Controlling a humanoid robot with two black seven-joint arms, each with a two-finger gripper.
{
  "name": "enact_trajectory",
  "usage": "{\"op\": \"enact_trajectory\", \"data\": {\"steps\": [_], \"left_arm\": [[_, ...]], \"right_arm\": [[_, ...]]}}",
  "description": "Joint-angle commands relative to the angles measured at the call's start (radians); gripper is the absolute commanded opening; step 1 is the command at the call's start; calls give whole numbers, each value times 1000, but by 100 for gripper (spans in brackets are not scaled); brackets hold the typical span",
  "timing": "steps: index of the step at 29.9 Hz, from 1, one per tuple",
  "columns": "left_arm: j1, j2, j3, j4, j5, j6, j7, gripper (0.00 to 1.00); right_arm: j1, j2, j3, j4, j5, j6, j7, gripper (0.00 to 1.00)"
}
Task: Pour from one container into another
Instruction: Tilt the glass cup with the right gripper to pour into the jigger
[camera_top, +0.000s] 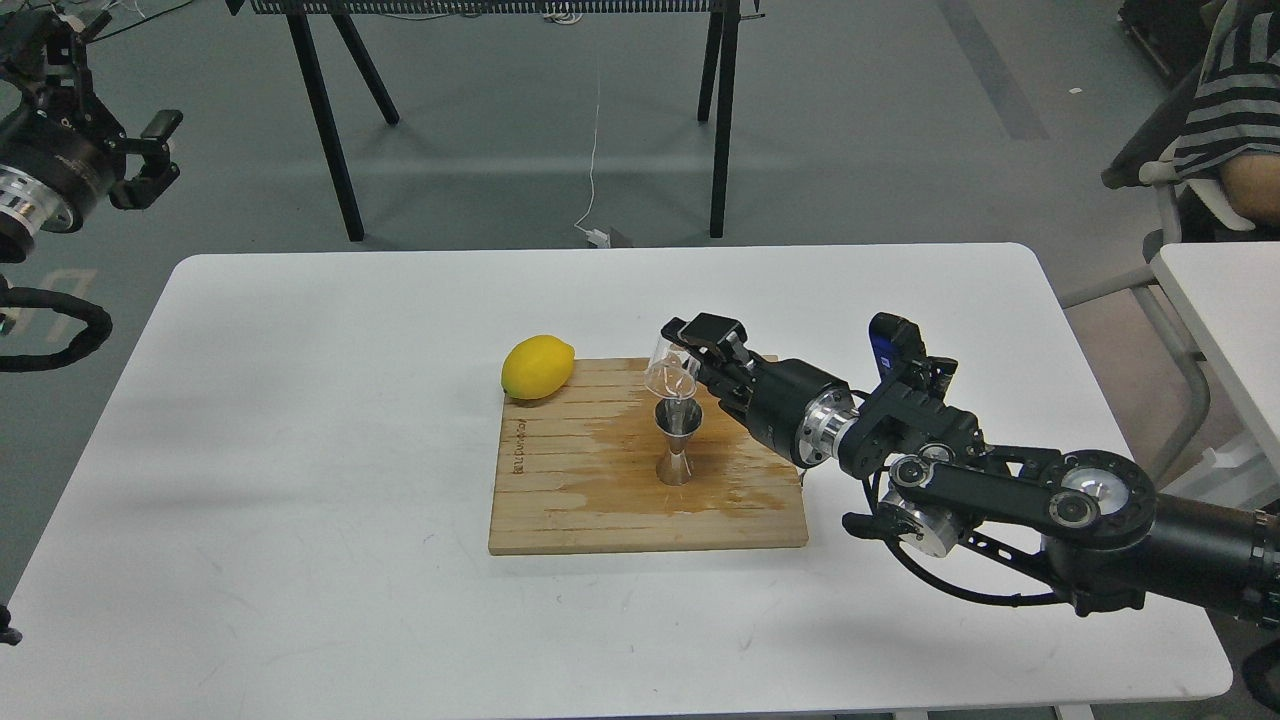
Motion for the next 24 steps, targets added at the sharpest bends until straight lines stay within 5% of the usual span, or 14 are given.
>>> {"op": "enact_trajectory", "data": {"steps": [1, 24], "left_arm": [[0, 2, 0, 0, -1, 0, 0, 99], [-1, 7, 0, 0, -4, 0, 0, 99]], "right_arm": [[2, 1, 0, -1, -1, 0, 0, 24], [56, -4, -46, -2, -28, 1, 0, 25]]}}
